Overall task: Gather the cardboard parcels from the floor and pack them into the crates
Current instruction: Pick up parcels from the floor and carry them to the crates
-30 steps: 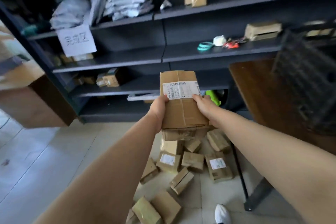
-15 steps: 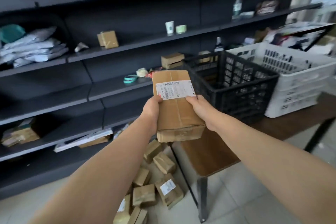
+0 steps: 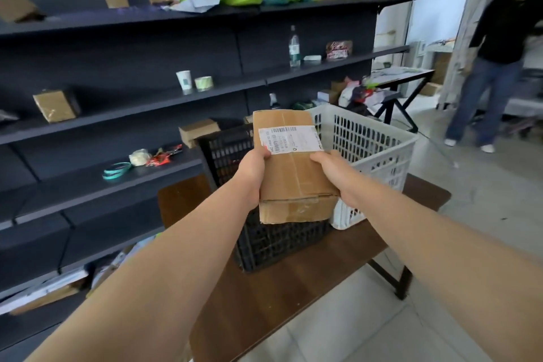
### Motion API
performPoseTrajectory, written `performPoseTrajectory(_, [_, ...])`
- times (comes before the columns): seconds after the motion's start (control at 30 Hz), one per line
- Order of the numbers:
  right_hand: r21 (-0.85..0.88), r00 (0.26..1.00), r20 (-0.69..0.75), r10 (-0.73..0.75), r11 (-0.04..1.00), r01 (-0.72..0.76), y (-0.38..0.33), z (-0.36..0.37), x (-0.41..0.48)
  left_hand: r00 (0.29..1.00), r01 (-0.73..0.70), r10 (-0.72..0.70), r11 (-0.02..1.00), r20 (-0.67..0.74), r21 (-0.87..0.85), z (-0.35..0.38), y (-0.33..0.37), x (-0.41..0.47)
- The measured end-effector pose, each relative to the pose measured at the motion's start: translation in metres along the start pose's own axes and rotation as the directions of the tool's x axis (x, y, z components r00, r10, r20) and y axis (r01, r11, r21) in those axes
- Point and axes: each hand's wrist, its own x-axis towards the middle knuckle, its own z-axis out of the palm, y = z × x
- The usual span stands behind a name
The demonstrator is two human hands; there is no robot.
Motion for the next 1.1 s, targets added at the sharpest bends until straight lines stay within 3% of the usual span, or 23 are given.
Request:
performPoseTrajectory(0.2, [-0.009,0.999,0.029,-0.041,0.999,0.041,-0.002,-0.042,0.062,1.000,-0.003,0.002,1.000,0.031,0.025,0.050,0.014,0.069])
performPoseTrajectory(0.67, [-0.020,0.991,-0.134,0.010,1.000,-0.013,-0.042,-0.119,0.256,0.998,-0.009,0.005,0.998,0.069,0.060,0.165,0.055,0.270])
performPoseTrajectory(0.9, [-0.146,0.998,-0.045,0.048,0.988,-0.054,-0.026,-0.149,0.362,0.995,0.073,-0.068,0.995,-0.073,0.068,0.218,0.038,0.363])
performPoseTrajectory(1.1, [-0.370,0.944,0.227,0.238,0.918,-0.143,0.010,-0.163,0.446,0.955,0.244,-0.185,0.936,-0.234,0.255,0.255,-0.003,0.428])
